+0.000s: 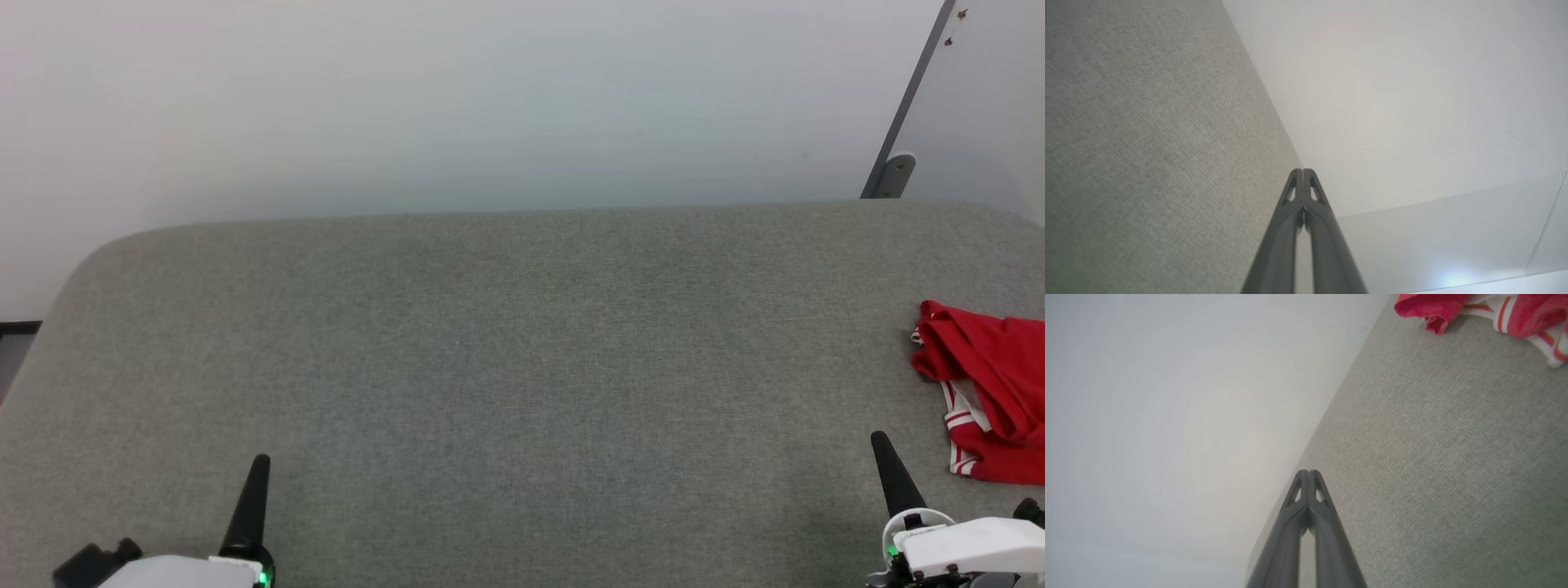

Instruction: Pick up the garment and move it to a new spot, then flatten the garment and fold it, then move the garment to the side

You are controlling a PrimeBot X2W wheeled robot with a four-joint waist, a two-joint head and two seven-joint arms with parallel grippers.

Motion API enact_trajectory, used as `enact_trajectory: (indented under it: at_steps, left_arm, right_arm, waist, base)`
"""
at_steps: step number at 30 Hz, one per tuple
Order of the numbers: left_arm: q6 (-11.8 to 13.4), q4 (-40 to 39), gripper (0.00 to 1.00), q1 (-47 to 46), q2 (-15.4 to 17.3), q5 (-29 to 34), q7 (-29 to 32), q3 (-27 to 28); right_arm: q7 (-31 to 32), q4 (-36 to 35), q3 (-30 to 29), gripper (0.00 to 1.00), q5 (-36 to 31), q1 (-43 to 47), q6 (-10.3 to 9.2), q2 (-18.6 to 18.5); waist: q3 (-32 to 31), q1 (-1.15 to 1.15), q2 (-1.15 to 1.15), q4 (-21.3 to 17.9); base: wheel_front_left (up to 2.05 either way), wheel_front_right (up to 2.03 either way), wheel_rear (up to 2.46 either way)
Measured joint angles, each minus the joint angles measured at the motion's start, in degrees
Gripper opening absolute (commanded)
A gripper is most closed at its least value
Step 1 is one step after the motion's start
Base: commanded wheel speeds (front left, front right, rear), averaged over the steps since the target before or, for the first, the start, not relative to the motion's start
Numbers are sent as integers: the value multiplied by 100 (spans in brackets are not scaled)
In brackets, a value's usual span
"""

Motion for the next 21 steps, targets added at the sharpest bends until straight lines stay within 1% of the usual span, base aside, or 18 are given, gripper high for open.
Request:
enact_trajectory:
  at_steps: [21]
  left_arm:
    - [-1,81,0,-264,-263,-664,285,82]
  right_arm:
    - [269,-131,-165,0,1018,-92,0,96]
  waist:
    - [67,0,0,17]
  base:
    - [0,0,0]
